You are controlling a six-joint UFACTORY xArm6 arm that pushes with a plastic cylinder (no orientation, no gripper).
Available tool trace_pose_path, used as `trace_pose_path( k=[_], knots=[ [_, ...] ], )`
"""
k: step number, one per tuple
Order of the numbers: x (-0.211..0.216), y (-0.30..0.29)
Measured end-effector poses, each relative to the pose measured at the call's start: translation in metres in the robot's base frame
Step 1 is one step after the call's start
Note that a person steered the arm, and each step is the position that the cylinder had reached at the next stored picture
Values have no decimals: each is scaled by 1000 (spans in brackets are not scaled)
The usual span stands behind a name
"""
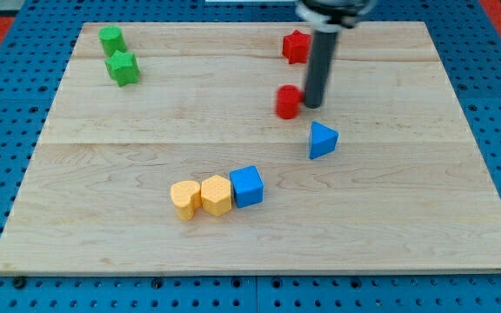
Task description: Move the blue triangle towards top right
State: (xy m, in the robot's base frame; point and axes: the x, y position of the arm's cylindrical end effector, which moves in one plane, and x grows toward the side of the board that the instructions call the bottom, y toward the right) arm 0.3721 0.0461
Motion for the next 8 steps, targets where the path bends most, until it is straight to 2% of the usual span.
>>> trace_pose_path(
  k=[1,2,3,5,6,7,8],
  knots=[
    [22,-38],
    [70,7],
    [81,21],
    [105,91],
    [84,115],
    [39,124],
    [28,151]
  ],
)
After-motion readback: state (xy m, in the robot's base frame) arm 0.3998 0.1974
